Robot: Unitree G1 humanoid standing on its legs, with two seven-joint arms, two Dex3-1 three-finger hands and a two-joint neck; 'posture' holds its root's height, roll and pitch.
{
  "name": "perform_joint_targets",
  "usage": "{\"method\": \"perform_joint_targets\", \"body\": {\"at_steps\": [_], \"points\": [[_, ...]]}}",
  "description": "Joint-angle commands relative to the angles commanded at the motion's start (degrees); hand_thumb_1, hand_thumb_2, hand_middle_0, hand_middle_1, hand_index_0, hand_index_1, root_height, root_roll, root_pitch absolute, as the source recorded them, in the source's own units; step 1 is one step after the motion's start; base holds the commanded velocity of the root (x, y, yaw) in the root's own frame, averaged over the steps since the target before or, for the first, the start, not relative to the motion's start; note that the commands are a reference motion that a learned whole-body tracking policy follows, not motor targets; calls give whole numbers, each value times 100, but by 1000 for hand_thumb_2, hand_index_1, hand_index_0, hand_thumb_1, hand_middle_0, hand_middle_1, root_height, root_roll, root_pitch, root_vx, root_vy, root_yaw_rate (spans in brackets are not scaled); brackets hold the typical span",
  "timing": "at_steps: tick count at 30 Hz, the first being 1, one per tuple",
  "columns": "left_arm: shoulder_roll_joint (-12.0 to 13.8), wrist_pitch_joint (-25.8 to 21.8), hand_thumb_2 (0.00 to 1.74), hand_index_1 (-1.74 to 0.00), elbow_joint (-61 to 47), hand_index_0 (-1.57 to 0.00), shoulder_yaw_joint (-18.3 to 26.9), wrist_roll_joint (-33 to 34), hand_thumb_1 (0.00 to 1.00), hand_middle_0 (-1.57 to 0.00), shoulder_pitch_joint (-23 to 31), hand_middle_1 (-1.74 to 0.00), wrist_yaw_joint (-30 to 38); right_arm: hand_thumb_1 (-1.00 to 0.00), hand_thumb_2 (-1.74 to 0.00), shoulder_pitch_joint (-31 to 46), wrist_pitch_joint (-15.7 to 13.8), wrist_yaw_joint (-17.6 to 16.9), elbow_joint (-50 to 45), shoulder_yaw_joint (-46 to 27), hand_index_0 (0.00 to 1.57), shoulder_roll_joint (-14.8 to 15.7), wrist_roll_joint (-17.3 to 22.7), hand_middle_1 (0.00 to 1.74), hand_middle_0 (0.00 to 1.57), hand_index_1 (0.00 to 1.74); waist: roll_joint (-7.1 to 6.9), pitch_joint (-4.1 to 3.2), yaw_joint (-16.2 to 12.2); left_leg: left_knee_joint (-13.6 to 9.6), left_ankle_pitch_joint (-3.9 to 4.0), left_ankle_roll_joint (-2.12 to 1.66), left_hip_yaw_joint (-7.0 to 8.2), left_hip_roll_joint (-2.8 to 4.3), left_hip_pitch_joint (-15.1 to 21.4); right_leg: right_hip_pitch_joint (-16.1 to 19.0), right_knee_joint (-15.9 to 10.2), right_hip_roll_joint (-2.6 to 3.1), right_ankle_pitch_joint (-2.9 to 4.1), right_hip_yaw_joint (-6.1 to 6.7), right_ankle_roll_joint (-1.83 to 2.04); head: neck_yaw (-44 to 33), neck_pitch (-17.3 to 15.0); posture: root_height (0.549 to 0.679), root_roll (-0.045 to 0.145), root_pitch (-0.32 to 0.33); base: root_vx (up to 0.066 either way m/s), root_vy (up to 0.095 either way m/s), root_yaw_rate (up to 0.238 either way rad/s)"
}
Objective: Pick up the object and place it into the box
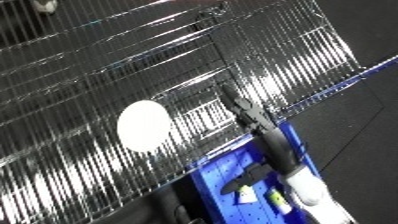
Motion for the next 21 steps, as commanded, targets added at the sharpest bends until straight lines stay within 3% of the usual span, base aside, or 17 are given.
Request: {"method": "perform_joint_targets", "body": {"at_steps": [10,21], "points": [[188,270,1740,-1740,-143,-1570,46,84,1000,-1570,-52,-1740,-115,0,0,-313,179,-170,73,342,0,248,-89,0,0,0,-140,0,304,195,1,51,-178,-63,-168,-72,265,-3,-85,-173,18,-255,-43,616,67,20,38,-63,146],[322,441,1740,-1740,-200,-1570,53,71,1000,-1570,20,-1740,-173,0,0,-598,140,-411,444,368,0,327,-11,0,0,0,-113,0,444,431,-85,93,-214,-94,-311,-238,554,-74,-160,-246,33,-219,-51,607,58,15,59,-10,75]]}}
